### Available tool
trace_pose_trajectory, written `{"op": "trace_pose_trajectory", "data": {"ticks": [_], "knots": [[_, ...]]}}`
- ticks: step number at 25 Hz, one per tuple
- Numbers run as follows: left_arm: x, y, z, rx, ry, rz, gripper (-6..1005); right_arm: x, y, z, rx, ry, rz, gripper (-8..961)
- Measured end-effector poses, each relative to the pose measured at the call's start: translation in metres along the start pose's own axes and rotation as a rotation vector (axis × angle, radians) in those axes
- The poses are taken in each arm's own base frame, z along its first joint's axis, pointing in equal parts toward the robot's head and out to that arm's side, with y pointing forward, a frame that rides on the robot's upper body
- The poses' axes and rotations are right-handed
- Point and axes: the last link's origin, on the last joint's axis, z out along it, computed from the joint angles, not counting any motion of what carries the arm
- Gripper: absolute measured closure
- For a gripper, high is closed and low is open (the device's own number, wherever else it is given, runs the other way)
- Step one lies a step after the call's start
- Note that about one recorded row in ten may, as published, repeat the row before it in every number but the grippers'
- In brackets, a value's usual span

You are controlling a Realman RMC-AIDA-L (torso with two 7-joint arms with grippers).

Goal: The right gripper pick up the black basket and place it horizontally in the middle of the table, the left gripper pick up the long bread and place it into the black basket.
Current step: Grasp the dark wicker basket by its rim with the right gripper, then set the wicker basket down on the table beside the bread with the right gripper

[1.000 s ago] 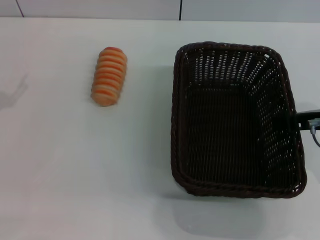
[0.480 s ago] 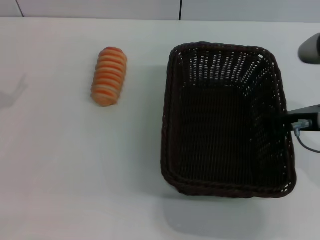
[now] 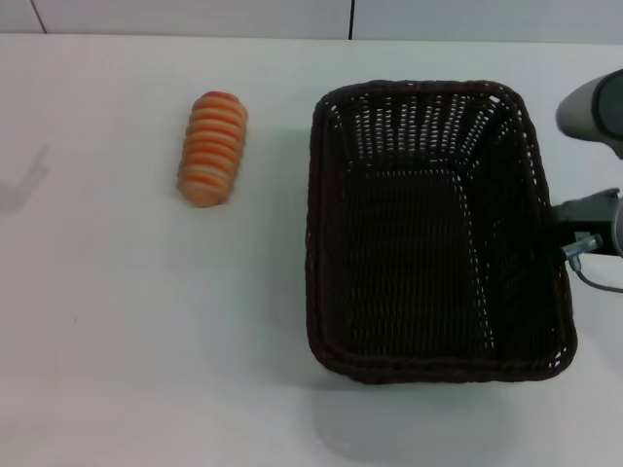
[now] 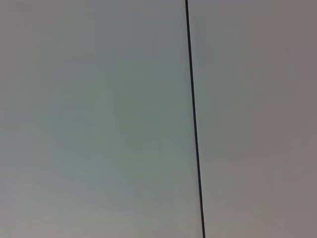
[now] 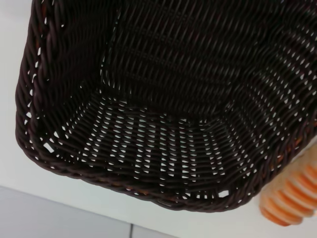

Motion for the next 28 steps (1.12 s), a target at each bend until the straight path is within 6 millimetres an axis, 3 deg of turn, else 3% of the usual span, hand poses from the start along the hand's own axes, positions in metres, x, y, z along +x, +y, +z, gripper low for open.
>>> {"op": "trace_pose_trajectory", "data": {"ticks": [8,12,19,26,28], "knots": [[0.000,-0.003,-0.003,0.009,-0.001,0.001,157,0.000,0.011,-0.005,-0.022,0.016,-0.315,705],[0.002,-0.006,-0.007,0.013,0.009,0.005,157,-0.006,0.011,-0.022,-0.010,-0.035,-0.454,705],[0.003,-0.006,-0.009,0.009,0.017,0.001,157,-0.020,-0.008,-0.032,0.022,-0.097,-0.657,706],[0.001,-0.005,-0.010,0.011,0.014,-0.002,157,-0.033,-0.035,-0.035,-0.047,-0.195,-0.700,707],[-0.001,-0.005,-0.020,0.018,0.005,-0.010,157,-0.038,-0.043,-0.031,-0.093,-0.219,-0.692,712]]}}
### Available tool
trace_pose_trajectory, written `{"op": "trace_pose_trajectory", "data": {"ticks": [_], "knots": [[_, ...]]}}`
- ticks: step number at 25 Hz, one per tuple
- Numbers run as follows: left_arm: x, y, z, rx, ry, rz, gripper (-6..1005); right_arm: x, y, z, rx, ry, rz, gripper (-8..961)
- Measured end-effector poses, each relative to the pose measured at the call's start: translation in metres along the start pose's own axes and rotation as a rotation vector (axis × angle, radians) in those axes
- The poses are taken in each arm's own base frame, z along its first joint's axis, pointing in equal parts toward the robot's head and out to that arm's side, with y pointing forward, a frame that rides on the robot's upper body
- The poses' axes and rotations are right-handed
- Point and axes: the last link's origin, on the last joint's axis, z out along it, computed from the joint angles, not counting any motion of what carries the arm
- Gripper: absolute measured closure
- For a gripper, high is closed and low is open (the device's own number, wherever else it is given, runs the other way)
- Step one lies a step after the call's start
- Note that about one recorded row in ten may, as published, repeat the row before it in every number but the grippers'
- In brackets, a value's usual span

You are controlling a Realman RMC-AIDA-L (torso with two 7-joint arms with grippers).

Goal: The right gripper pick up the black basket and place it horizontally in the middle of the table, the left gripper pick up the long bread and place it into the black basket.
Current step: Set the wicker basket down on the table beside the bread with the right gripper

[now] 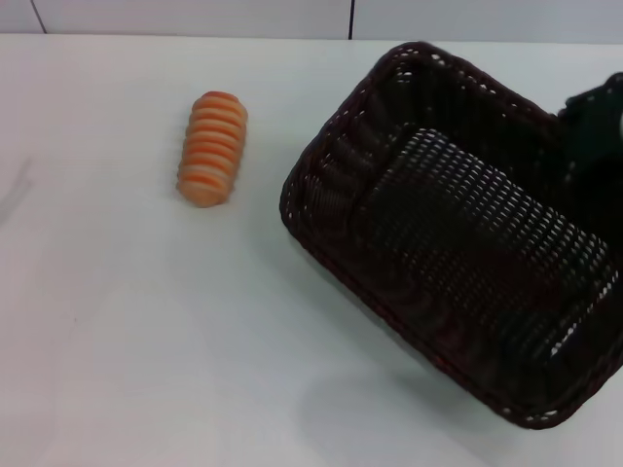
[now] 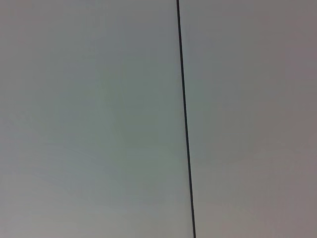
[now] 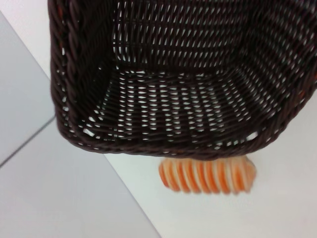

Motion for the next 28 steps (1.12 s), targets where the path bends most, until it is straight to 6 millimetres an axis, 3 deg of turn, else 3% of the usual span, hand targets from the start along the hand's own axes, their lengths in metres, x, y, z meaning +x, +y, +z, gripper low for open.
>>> {"op": "trace_pose_trajectory", "data": {"ticks": [9,16,28], "knots": [[-0.014,0.002,-0.009,0.010,-0.038,-0.041,157,-0.006,-0.027,0.028,-0.178,-0.040,-0.055,760],[-0.014,0.004,-0.005,-0.001,-0.030,-0.036,157,-0.022,-0.044,0.033,-0.261,-0.020,-0.160,765],[-0.014,0.003,-0.004,0.003,-0.025,-0.026,157,-0.052,-0.053,0.053,-0.370,-0.009,-0.308,782]]}}
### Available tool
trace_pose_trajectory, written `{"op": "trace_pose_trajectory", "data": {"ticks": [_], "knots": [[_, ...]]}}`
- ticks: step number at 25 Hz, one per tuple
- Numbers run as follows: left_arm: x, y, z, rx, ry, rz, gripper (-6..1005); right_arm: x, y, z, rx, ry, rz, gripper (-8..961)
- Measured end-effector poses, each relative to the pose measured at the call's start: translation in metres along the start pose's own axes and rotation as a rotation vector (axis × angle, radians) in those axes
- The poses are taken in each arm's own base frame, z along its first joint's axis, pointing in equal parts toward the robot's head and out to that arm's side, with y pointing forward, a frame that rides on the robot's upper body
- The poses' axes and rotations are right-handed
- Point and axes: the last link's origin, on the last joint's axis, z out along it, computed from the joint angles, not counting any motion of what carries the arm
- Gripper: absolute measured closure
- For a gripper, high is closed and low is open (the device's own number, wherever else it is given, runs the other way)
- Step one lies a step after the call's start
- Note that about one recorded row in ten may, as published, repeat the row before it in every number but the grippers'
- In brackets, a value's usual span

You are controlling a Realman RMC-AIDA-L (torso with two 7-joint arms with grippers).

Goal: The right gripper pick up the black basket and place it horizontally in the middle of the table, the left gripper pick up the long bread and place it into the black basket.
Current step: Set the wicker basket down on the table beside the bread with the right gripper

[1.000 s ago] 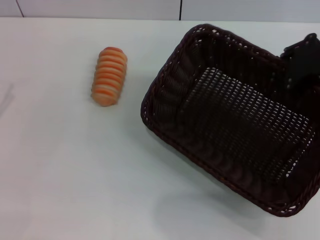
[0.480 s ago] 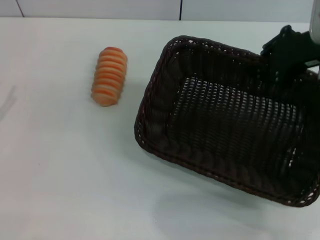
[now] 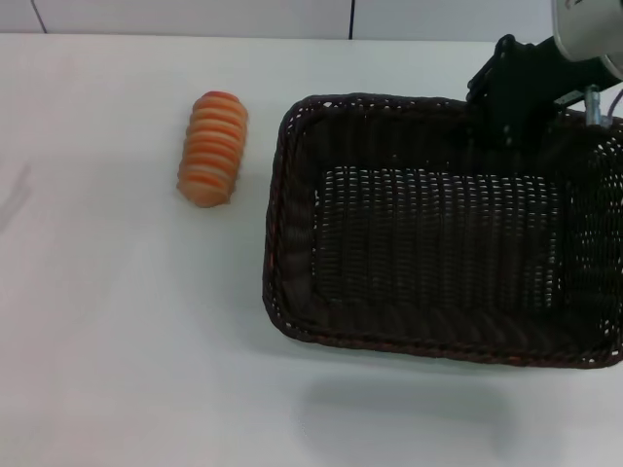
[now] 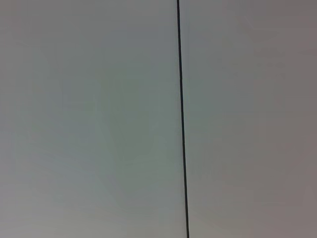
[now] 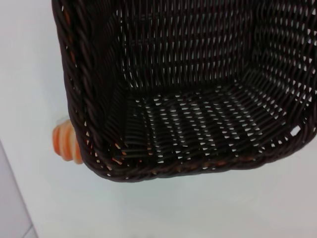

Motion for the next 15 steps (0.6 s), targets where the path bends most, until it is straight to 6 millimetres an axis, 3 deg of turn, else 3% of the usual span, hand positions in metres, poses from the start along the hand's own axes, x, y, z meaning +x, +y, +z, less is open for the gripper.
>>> {"op": "trace_pose_trajectory", "data": {"ticks": [15], "knots": [[-0.002,0.000,-0.002,0.000,0.006,-0.014,157,-0.012,-0.005,0.013,0.019,0.033,-0.063,719]]}}
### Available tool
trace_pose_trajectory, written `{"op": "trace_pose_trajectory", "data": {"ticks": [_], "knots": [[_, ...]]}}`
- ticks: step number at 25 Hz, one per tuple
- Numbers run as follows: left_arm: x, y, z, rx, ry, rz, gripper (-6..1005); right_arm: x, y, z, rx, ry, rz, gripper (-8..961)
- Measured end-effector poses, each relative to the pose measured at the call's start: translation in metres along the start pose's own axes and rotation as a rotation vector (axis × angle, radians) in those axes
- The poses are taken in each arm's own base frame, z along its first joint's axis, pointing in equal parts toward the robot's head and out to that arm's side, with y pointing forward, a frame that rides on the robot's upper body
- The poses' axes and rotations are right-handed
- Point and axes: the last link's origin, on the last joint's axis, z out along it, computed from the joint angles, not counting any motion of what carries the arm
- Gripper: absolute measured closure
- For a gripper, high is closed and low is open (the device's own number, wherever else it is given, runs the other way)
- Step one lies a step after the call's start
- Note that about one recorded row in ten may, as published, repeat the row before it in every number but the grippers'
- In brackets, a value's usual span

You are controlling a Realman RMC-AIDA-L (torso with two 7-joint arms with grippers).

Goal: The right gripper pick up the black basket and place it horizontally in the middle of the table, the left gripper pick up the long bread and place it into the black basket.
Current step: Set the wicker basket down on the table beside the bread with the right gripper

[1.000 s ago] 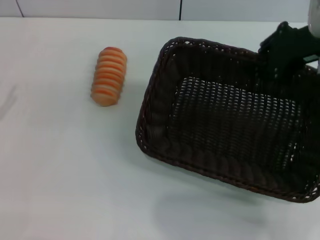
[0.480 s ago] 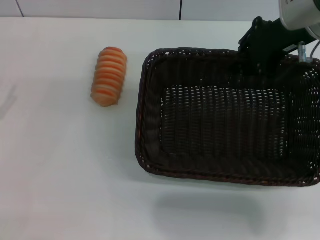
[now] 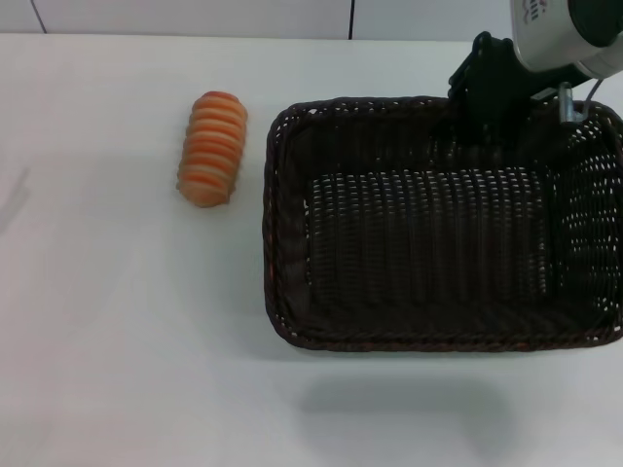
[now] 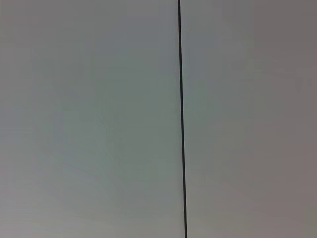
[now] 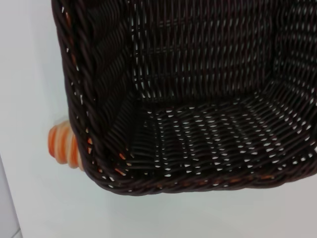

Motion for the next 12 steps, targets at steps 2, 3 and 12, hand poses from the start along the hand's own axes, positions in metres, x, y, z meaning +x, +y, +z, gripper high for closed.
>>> {"op": "trace_pose_trajectory", "data": {"ticks": [2,3,12], "knots": [[-0.001,0.000,0.000,0.001,-0.001,-0.001,157,-0.004,-0.001,0.002,0.015,-0.007,0.022,710],[-0.001,0.000,0.000,0.001,-0.001,-0.001,157,-0.006,-0.002,0.003,0.021,-0.005,0.030,705],[-0.001,-0.001,-0.001,0.001,-0.001,-0.001,158,-0.018,0.002,0.010,0.100,0.034,0.048,663]]}}
